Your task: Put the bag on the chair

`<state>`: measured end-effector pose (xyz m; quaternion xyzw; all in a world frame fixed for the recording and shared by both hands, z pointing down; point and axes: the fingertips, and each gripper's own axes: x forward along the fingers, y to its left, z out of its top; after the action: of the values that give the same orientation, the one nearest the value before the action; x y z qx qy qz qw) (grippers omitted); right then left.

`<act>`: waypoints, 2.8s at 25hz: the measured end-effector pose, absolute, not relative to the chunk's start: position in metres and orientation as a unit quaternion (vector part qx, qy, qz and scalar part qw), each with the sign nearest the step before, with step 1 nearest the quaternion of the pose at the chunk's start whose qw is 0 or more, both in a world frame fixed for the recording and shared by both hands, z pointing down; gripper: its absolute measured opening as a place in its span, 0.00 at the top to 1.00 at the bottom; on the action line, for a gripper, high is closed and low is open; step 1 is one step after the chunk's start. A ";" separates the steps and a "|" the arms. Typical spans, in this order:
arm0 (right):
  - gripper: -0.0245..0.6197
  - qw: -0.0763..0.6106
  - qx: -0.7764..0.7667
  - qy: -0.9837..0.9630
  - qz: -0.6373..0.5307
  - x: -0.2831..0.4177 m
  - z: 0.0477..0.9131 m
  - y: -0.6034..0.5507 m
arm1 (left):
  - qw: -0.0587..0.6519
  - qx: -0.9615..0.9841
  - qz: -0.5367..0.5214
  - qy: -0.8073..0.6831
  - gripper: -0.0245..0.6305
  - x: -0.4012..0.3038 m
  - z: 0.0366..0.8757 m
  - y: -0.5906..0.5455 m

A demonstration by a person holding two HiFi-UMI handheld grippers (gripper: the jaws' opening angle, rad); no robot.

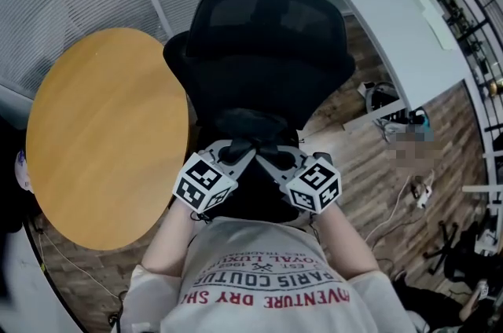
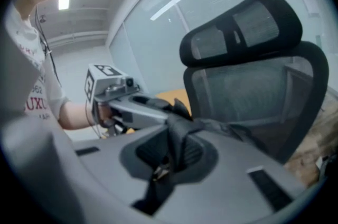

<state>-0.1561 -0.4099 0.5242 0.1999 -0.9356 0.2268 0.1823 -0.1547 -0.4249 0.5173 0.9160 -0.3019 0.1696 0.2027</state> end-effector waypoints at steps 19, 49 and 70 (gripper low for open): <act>0.89 0.222 0.281 -0.896 0.264 -0.140 0.587 -0.442 | 0.264 0.896 0.139 -0.330 0.92 -0.147 0.576 -0.452; 0.56 0.264 0.392 -0.839 0.268 -0.104 0.646 -0.450 | 0.314 0.855 0.175 -0.373 0.60 -0.158 0.656 -0.448; 0.92 0.089 0.457 -0.879 0.102 -0.087 0.481 -0.445 | 0.132 0.899 0.089 -0.407 0.92 -0.166 0.507 -0.435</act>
<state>-0.0871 -0.4454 0.4808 0.4566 -0.8793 0.1023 0.0888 -0.1663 -0.4347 0.5073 0.8995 -0.4069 0.0887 0.1324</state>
